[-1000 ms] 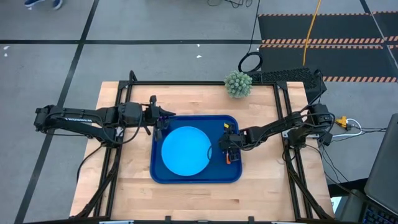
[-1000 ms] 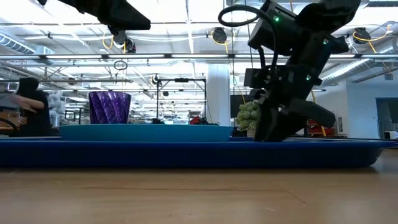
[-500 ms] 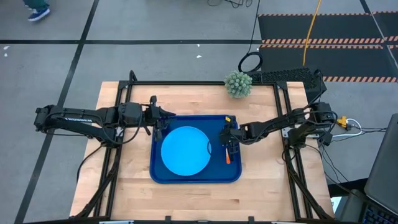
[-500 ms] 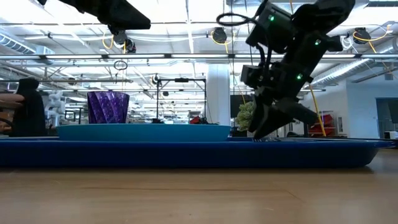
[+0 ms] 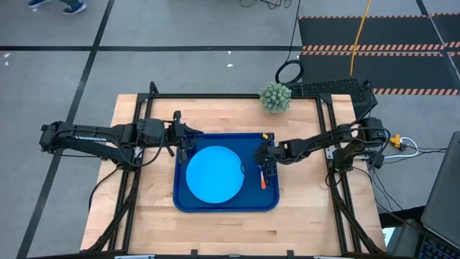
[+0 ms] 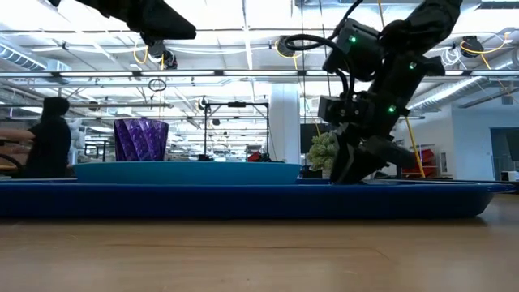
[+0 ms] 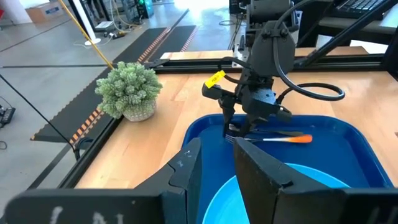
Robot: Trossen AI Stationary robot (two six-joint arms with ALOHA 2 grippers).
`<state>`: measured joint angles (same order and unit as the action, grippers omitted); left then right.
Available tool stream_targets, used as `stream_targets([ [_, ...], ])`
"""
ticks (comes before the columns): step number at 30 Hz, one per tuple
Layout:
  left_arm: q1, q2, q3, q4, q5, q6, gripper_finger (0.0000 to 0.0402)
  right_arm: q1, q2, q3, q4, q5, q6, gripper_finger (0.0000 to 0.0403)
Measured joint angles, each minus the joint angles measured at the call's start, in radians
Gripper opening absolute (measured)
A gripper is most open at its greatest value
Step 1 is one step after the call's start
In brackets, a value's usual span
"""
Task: Pick and place plate/cup/fork/spoon on tray
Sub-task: Put the orange fork in the middle of the light blue plate and black spoon on the dark blue tray
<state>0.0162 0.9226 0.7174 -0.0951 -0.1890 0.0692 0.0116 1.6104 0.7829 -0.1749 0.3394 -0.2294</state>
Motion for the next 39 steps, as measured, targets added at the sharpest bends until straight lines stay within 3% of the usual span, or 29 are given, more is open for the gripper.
stream_targets([
  [11,0.000,0.000,0.000,0.000,0.000,-0.001,0.0097,0.000,0.000,-0.016,0.099,-0.001,-0.010,0.0145],
  [39,0.000,0.000,0.000,0.000,-0.001,0.000,0.0097,-0.005,0.051,-0.015,0.145,-0.028,0.015,0.0145],
])
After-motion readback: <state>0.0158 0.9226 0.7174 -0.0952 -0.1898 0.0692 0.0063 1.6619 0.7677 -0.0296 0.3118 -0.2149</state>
